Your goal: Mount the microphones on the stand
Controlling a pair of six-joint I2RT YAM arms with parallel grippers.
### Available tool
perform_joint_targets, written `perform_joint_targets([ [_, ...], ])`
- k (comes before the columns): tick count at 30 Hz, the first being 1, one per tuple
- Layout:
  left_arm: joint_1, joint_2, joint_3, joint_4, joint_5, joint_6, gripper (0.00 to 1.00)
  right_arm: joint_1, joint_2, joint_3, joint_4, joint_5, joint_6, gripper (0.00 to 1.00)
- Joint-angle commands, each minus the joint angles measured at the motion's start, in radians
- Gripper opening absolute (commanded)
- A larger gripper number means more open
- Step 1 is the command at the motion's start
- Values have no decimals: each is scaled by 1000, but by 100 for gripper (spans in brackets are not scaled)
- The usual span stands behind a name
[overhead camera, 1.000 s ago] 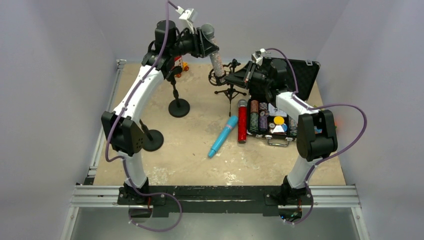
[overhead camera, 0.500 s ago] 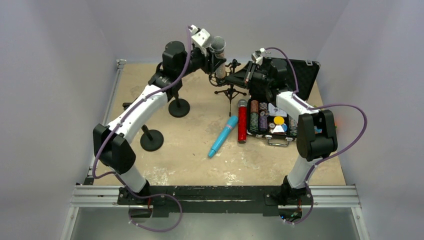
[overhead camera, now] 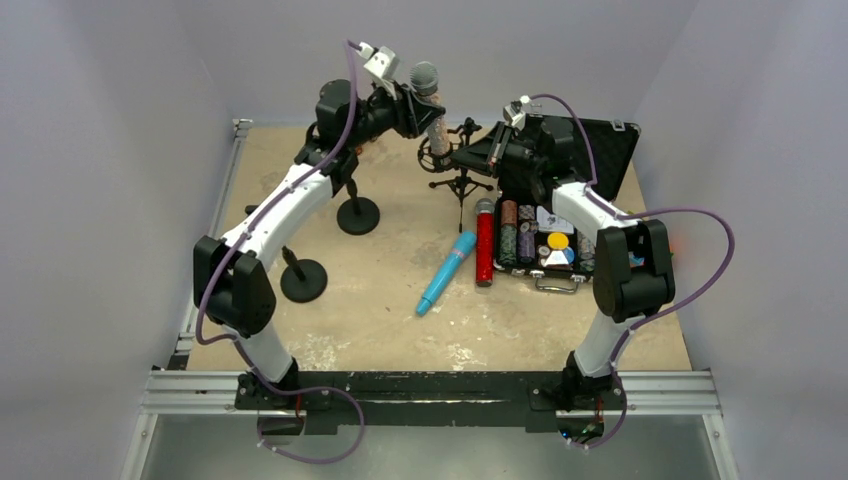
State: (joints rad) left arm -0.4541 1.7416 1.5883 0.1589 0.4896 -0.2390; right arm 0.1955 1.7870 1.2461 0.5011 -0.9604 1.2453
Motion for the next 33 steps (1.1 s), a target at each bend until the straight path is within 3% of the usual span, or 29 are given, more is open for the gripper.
perform_joint_targets([
  [1, 31, 127, -135, -338, 114, -205, 0, -2, 9, 31, -38, 63, 33, 0],
  [7, 19, 162, -94, -457, 12, -198, 0, -3, 8, 29, -41, 64, 28, 0],
  [11, -57, 161, 3, -654, -213, -47, 0, -3, 10, 29, -43, 65, 24, 0],
  [17, -123, 175, 71, -791, -373, 88, 0, -3, 11, 32, -45, 65, 23, 0],
  [20, -127, 176, 85, -835, -367, 124, 0, -2, 11, 32, -46, 65, 21, 0],
  [26, -55, 186, -7, -720, -28, -21, 0, -2, 12, 32, -47, 65, 14, 0],
  [33, -61, 219, -53, -709, -112, 16, 0, -2, 3, 30, -57, 68, 8, 0],
])
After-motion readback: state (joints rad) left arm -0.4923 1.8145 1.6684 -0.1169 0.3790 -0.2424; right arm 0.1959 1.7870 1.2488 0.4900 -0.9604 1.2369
